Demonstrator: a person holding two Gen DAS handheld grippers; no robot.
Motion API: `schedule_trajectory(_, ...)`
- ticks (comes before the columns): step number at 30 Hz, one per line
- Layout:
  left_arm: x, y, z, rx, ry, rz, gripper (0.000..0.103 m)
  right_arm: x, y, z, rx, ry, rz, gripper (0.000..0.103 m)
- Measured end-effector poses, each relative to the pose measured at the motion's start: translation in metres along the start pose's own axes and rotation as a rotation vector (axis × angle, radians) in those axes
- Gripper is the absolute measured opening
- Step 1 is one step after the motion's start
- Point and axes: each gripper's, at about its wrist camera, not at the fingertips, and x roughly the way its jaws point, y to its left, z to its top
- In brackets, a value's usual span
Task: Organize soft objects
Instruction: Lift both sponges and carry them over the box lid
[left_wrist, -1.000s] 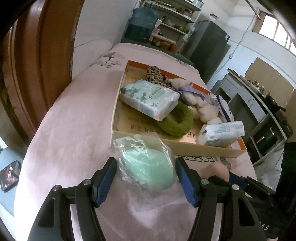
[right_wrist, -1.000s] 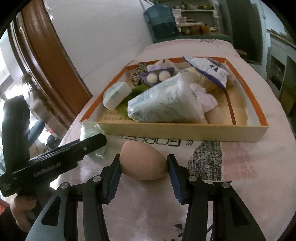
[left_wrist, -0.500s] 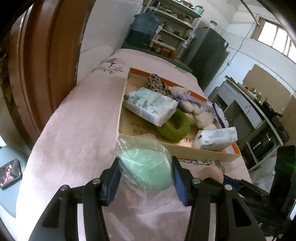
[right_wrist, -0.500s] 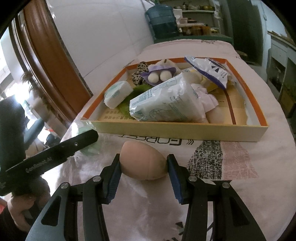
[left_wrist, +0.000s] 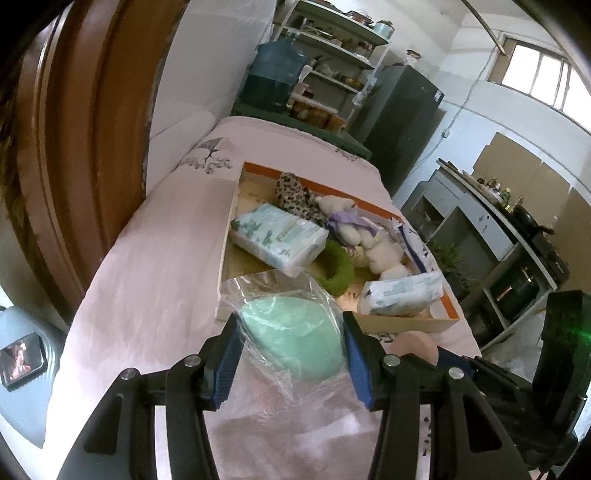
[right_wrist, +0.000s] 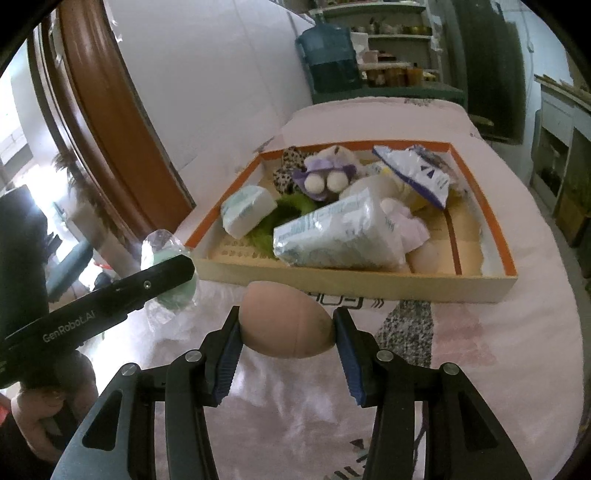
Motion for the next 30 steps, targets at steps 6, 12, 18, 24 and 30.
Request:
schedule_trajectory(6, -0.003, -0.007, 0.010, 0.017, -0.018, -0.005, 0.052, -0.008, 0.000, 0.007, -0.011, -0.023, -0.010, 0.050)
schedule_trajectory(12, -0.005, -0.015, 0.018, 0.040, -0.037, -0.013, 0.052, -0.015, -0.002, 0.017, -0.023, -0.042, -0.017, 0.050)
schedule_trajectory(18, -0.008, -0.022, 0.029, 0.057, -0.061, -0.020, 0.052, -0.023, -0.003, 0.026, -0.039, -0.068, -0.024, 0.050)
schedule_trajectory(24, -0.012, -0.029, 0.039, 0.083, -0.086, -0.021, 0.052, -0.030, -0.005, 0.037, -0.053, -0.090, -0.035, 0.050)
schedule_trajectory(30, -0.015, -0.037, 0.050, 0.113, -0.113, -0.024, 0.052, -0.036, -0.008, 0.049, -0.063, -0.115, -0.043, 0.050)
